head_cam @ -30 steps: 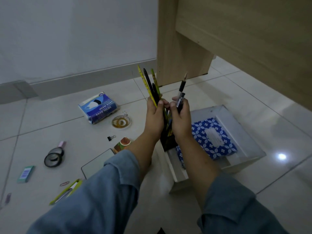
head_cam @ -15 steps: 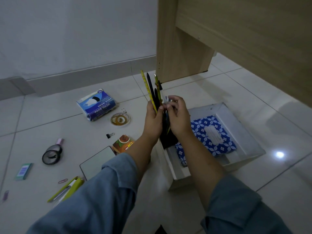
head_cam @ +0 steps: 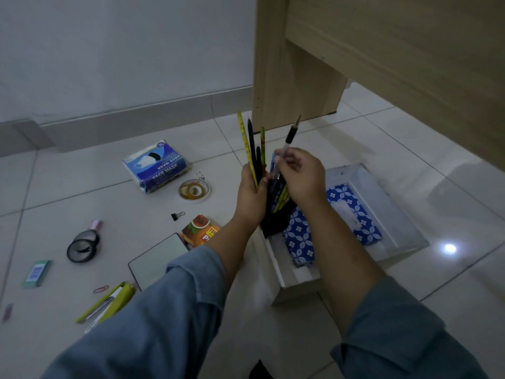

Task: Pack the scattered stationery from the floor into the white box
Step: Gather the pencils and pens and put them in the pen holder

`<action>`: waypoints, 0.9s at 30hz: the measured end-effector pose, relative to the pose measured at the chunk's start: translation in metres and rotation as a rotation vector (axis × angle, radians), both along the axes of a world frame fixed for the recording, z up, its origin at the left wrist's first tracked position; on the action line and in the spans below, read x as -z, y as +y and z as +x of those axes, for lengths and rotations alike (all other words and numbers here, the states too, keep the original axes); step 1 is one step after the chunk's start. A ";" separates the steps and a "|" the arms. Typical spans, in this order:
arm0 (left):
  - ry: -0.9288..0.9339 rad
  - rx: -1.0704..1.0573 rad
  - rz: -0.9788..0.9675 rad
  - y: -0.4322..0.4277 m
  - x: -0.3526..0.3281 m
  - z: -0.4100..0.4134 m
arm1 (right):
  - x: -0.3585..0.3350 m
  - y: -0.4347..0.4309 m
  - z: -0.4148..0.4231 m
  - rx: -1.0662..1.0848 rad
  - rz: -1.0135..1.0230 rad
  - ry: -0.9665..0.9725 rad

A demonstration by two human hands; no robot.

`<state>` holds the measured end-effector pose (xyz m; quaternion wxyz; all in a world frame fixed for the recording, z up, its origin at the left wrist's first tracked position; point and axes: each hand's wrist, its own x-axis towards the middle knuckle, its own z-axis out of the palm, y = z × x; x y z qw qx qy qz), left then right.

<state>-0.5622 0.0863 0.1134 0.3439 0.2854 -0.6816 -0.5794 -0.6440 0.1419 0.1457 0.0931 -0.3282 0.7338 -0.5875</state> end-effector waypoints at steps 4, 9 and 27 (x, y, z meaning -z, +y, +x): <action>0.001 0.017 -0.008 0.001 0.000 -0.002 | -0.011 0.010 -0.007 0.003 0.014 0.108; -0.015 0.024 -0.025 -0.001 0.005 -0.004 | -0.008 0.021 -0.009 0.011 0.194 0.229; -0.093 0.103 -0.131 0.000 0.005 0.000 | -0.025 0.007 -0.002 0.002 0.278 0.165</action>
